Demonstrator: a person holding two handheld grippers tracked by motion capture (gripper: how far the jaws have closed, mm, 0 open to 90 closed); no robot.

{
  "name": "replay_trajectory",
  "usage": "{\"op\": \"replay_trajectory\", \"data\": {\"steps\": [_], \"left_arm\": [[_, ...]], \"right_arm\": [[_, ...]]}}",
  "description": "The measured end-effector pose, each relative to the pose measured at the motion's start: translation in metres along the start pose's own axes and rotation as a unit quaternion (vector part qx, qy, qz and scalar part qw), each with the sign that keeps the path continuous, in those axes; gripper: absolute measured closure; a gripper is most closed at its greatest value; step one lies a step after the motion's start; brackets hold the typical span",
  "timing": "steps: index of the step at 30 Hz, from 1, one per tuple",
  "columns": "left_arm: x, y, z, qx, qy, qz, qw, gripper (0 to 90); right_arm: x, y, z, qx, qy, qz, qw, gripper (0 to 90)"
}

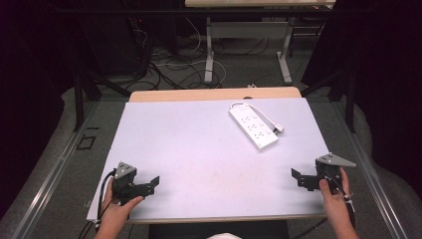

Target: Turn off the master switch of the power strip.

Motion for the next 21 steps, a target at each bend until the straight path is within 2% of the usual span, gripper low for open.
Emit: {"op": "replay_trajectory", "data": {"steps": [2, 3, 15, 21], "left_arm": [[0.0, 0.0, 0.0, -0.001, 0.0, 0.0, 1.0, 6.1], [0.0, 0.0, 0.0, -0.001, 0.0, 0.0, 1.0, 6.1], [0.0, 0.001, 0.0, 0.0, 0.001, -0.001, 1.0, 6.0], [0.001, 0.001, 0.0, 0.001, -0.001, -0.002, 1.0, 6.0]], "right_arm": [[-0.002, -0.002, 0.004, -0.001, -0.01, 0.004, 0.9999, 0.0], [-0.002, -0.002, 0.005, -0.003, 0.001, 0.002, 1.0, 0.0], [-0.006, -0.01, 0.014, -0.013, 0.003, 0.021, 0.9997, 0.0], [-0.008, -0.011, 0.016, -0.014, 0.013, 0.016, 0.9997, 0.0]]}}
Point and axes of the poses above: each handheld gripper's, and its own axes: x roughly backward along the jaws, z roughly out of its underside, y roughly to its left, the point moved 1 cm from there along -x, roughly forward along the jaws, and after that the axes turned 11 degrees about -x, right-handed, at the moved point
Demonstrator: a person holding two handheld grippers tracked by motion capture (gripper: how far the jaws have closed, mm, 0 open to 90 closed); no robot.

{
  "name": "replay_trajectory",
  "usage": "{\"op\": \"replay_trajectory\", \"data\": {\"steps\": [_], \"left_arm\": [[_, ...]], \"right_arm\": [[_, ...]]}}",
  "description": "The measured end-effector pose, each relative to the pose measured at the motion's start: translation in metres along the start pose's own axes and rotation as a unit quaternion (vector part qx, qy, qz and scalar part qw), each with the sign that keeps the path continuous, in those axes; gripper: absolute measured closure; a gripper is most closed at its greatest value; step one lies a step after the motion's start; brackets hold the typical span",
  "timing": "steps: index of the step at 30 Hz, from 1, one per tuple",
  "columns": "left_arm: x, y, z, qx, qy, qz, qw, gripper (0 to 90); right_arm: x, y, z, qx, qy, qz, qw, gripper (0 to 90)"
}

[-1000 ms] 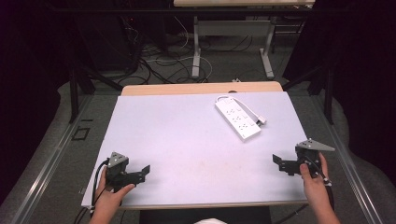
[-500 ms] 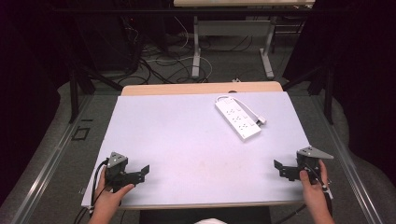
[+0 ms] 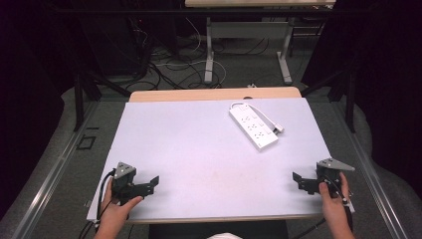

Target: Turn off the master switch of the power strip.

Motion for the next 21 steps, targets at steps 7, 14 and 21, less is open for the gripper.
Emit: {"op": "replay_trajectory", "data": {"steps": [7, 14, 21], "left_arm": [[0.0011, 0.0004, 0.0002, 0.0, 0.0, -0.001, 1.0, 6.0], [0.0014, 0.0004, 0.0004, 0.002, 0.001, 0.0, 1.0, 6.1], [0.0002, 0.0002, 0.0008, 0.003, -0.003, -0.002, 1.0, 6.1]], "right_arm": [[-0.0032, 0.0017, 0.0003, 0.007, 0.007, 0.001, 1.0, 0.0], [-0.0035, 0.0006, 0.0001, 0.004, 0.009, 0.001, 0.9999, 0.3], [-0.0047, 0.0014, 0.0005, 0.012, 0.01, 0.002, 0.9999, 0.4]]}}
Point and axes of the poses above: each handheld gripper's, and its own axes: x roughly backward along the jaws, z roughly out of its underside, y roughly to its left, the point moved 1 cm from there along -x, roughly forward along the jaws, and after that the axes turned 11 degrees about -x, right-handed, at the moved point
